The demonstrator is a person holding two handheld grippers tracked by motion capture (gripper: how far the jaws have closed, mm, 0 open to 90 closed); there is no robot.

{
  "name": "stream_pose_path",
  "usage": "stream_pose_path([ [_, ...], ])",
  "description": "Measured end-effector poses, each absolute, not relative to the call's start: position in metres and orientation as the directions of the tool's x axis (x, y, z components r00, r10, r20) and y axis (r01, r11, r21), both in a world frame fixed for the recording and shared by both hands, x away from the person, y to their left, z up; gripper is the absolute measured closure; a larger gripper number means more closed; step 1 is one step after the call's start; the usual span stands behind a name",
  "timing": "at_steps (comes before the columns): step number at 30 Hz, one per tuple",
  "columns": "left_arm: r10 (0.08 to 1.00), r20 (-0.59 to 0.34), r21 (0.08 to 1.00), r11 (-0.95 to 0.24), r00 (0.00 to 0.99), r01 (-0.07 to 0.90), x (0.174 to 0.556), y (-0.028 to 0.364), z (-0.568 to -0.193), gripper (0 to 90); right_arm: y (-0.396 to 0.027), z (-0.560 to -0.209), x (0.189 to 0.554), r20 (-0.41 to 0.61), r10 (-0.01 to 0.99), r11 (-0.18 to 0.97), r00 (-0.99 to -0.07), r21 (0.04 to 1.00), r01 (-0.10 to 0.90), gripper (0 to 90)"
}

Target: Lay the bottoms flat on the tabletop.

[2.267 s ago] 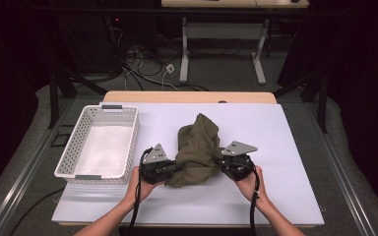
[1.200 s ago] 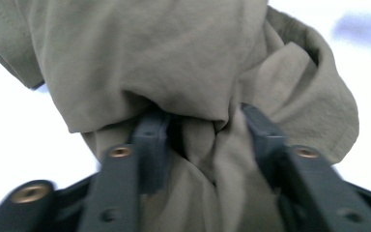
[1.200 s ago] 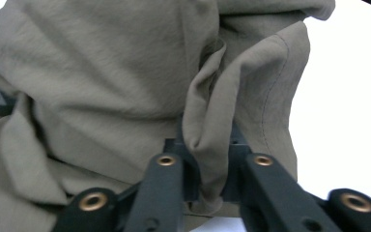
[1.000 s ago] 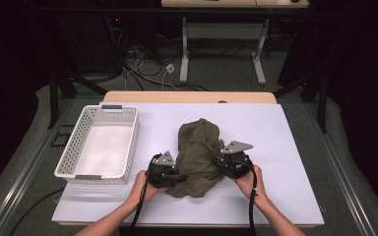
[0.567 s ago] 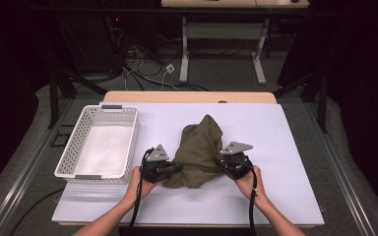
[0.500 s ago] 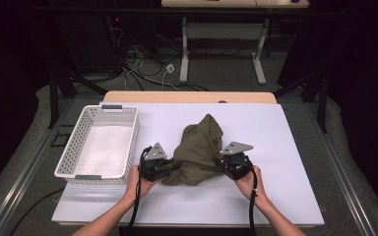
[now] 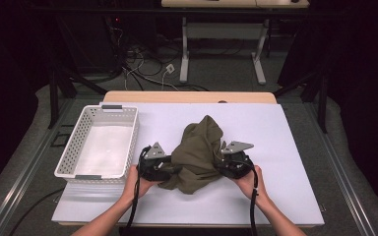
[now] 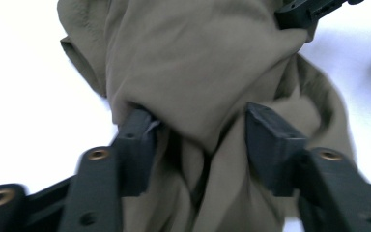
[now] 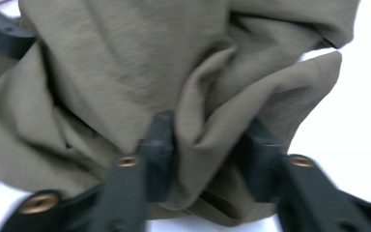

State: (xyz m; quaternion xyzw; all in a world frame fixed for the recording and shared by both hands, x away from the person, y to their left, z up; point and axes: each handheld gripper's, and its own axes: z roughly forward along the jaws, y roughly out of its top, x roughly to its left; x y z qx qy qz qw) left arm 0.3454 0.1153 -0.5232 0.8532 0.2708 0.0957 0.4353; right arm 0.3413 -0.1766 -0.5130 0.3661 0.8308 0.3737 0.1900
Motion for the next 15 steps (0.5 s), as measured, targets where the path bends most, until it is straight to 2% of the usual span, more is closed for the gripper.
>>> stream_pose_path([
  [4,0.537,-0.040,0.798,-0.490,0.843,0.350,0.339,0.112,-0.519,34.6,-0.181,-0.507,0.339,-0.039,0.732,0.461,-0.680,0.764,0.452,36.9],
  [7,0.533,-0.021,0.788,-0.512,0.846,0.342,0.337,0.106,-0.521,35.0,-0.182,-0.504,0.337,-0.033,0.717,0.472,-0.696,0.759,0.449,28.0],
  [8,0.534,-0.010,0.783,-0.521,0.845,0.339,0.337,0.104,-0.523,37.5,-0.182,-0.505,0.337,-0.038,0.717,0.475,-0.696,0.758,0.447,27.0],
  [11,0.538,-0.018,0.764,-0.536,0.843,0.359,0.341,0.099,-0.534,47.2,-0.183,-0.506,0.338,-0.048,0.722,0.479,-0.690,0.754,0.449,34.5],
  [14,0.547,-0.031,0.757,-0.534,0.837,0.376,0.345,0.096,-0.541,54.4,-0.181,-0.511,0.340,-0.044,0.722,0.481,-0.691,0.749,0.455,52.0],
  [15,0.547,-0.035,0.761,-0.528,0.837,0.377,0.347,0.097,-0.542,57.4,-0.181,-0.513,0.340,-0.045,0.724,0.482,-0.688,0.746,0.459,60.8],
])
